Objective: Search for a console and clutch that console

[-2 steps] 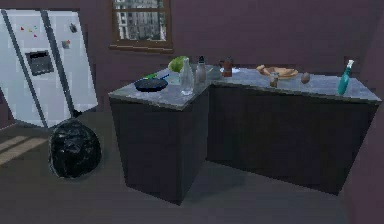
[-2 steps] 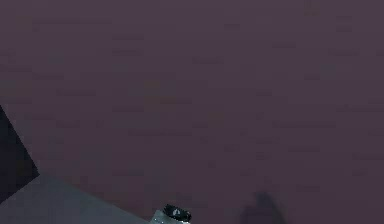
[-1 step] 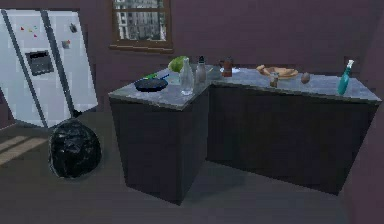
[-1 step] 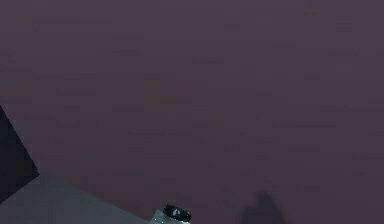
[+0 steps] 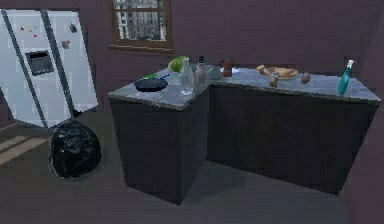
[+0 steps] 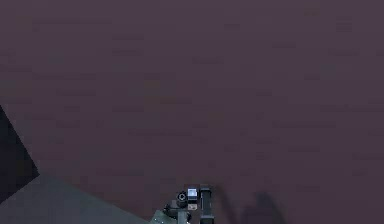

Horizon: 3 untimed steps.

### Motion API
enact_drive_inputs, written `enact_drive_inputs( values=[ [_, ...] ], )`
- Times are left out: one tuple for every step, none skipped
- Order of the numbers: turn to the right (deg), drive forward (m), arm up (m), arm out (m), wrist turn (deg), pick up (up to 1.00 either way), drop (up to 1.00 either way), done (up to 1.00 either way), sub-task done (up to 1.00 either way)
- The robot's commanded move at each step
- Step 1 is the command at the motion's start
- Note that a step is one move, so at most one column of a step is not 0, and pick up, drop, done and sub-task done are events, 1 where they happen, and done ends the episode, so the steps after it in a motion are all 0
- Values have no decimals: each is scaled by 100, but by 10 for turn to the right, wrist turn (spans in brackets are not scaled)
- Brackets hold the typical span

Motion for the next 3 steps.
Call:
enact_drive_inputs(
  values=[
    [0, 0, 0, 0, 450, 0, 0, 0, 0],
    [0, 0, 0, 0, 450, 0, 0, 0, 0],
    [0, 0, 0, 0, 450, 0, 0, 0, 0]
  ],
)
